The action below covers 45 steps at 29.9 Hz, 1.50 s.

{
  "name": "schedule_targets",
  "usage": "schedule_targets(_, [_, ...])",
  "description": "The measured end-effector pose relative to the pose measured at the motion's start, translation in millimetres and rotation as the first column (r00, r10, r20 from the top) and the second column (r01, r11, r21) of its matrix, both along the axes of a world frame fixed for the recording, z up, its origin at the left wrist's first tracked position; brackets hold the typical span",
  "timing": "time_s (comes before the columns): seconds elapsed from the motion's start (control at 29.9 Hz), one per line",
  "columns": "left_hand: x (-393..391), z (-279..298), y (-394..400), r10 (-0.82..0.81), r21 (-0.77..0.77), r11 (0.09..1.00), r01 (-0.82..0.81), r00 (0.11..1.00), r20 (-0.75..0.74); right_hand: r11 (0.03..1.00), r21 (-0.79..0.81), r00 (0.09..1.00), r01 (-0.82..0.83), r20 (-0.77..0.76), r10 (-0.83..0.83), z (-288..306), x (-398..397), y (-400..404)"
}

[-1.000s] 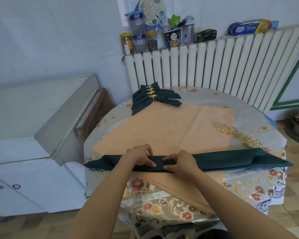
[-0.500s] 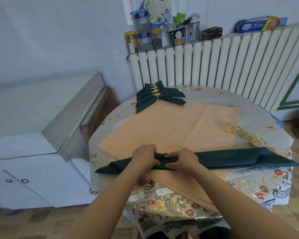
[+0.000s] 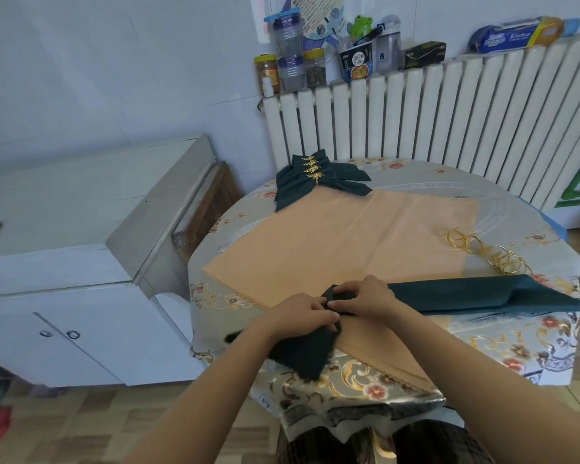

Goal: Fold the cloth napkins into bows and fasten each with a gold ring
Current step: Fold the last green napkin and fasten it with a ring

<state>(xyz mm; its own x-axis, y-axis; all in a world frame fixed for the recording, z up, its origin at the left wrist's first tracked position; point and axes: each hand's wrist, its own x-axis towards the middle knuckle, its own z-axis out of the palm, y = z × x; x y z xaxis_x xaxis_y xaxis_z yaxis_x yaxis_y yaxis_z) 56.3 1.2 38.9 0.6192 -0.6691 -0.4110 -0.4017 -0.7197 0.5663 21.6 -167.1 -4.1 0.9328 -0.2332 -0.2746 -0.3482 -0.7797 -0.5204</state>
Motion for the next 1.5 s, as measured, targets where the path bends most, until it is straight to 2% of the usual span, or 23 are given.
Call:
schedule_targets(0.13, [-5.2,16.5,-7.5,-0.056,0.142,0.987,0.073,0.991,-0.119,0.998,-0.048,0.998,-0.039,-0.045,0.037,4.4,-3.7,3.2])
schedule_targets(0.2, [-2.9,20.6,-11.7,-0.146,0.235,0.957,0.170,0.982,-0.117,0.996,-0.066,0.997,-0.055,-0.056,0.051,4.7,-4.9,4.2])
schedule_targets(0.23, [-1.0,19.7,-12.5,-0.158,0.230,0.957,0.179,0.982,-0.105,0.996,-0.065,0.997,-0.060,-0.059,0.056,5.0,-5.8,4.4])
schedule_targets(0.3, [5.3,10.7,-11.1,-0.097,0.112,0.989,0.101,0.995,-0.035,0.996,-0.055,0.997,-0.064,-0.056,0.061,4.5,-7.3,4.5])
schedule_targets(0.4, [11.7,-14.7,-5.3,0.044,-0.062,0.998,-0.032,0.976,0.212,0.998,-0.043,0.999,-0.050,-0.017,0.049,2.1,-11.2,7.2])
schedule_targets(0.5, [6.8,-44.5,1.8,-0.015,-0.053,0.998,0.035,0.939,0.344,1.000,-0.001,0.997,0.020,0.078,-0.020,-2.6,-17.7,11.6])
schedule_targets(0.67, [0.3,-68.0,6.1,0.051,-0.116,0.993,-0.003,0.909,0.413,0.997,0.036,0.978,0.075,0.191,-0.080,-9.7,-29.7,25.1])
schedule_targets(0.8, [1.1,-66.9,1.9,0.038,-0.155,0.988,0.027,0.917,0.396,0.994,0.060,0.970,0.092,0.219,-0.103,-8.1,-30.8,19.3])
schedule_targets(0.94, [3.6,-62.0,-8.2,-0.015,-0.153,0.984,0.094,0.894,0.449,0.982,0.180,0.975,0.060,0.199,-0.096,6.5,-28.7,2.3])
schedule_targets(1.1, [-1.8,-64.3,-22.1,-0.143,-0.058,0.978,0.198,0.851,0.505,0.985,0.172,0.971,-0.003,0.237,-0.038,3.3,-33.9,-17.7])
schedule_targets(1.27, [1.7,-71.8,-23.7,-0.212,0.088,0.977,0.195,0.833,0.510,0.990,0.004,0.943,-0.140,0.307,0.132,-15.9,-41.8,-17.1])
schedule_targets(1.37, [3.7,-68.7,-26.3,-0.253,0.150,0.967,0.205,0.829,0.498,0.979,-0.187,0.908,-0.085,0.390,0.154,-29.4,-52.3,-12.0])
schedule_targets(1.44, [4.8,-64.6,-27.9,-0.282,0.186,0.958,0.218,0.830,0.482,0.949,-0.310,0.926,-0.053,0.341,0.163,-25.8,-55.6,-17.1])
schedule_targets(1.5, [6.0,-59.7,-29.4,-0.314,0.231,0.946,0.228,0.824,0.472,0.944,-0.329,0.956,-0.025,0.269,0.119,-15.8,-52.0,-28.1])
